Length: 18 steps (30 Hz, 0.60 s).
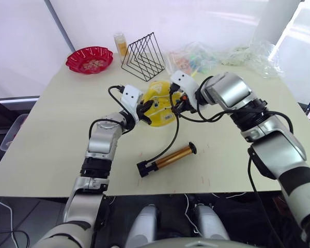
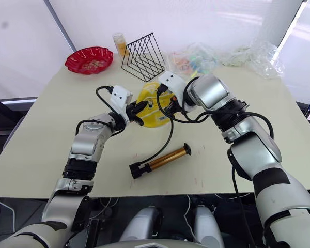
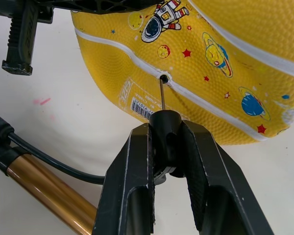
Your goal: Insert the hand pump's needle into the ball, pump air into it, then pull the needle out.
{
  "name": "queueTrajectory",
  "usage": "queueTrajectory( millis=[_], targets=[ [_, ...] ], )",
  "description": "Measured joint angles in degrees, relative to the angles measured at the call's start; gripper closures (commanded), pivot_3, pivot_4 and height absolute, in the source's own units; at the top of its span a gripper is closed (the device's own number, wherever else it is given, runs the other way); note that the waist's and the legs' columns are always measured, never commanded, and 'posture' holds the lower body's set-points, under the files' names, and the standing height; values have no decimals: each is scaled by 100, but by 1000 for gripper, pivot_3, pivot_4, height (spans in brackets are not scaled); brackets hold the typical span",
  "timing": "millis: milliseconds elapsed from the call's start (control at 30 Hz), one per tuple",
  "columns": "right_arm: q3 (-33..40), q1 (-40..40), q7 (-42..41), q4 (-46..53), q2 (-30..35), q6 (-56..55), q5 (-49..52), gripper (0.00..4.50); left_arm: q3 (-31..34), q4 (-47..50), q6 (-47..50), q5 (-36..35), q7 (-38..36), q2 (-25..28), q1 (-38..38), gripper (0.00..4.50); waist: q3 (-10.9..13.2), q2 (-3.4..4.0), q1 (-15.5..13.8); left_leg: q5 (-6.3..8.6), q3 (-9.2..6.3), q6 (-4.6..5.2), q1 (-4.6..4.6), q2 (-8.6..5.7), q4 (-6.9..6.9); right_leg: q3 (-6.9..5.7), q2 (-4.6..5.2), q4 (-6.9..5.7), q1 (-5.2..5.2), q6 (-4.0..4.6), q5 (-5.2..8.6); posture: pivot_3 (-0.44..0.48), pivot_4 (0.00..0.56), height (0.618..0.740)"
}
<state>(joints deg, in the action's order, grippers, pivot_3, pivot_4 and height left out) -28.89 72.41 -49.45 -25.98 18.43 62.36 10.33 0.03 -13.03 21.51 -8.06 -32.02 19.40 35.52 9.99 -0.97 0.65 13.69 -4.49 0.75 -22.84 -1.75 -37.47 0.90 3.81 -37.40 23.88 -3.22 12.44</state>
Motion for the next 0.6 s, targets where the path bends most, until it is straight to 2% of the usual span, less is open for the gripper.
queueTrajectory(
  millis=[600],
  targets=[
    [39,-75,-42,-211,-101,-217,-302,4192,-7,103,73,0,2,-19,-37,4482,0,0,3,0,-1,-1,0,-1,1,0,0,0,1,0,0,0,150,737]
  ],
)
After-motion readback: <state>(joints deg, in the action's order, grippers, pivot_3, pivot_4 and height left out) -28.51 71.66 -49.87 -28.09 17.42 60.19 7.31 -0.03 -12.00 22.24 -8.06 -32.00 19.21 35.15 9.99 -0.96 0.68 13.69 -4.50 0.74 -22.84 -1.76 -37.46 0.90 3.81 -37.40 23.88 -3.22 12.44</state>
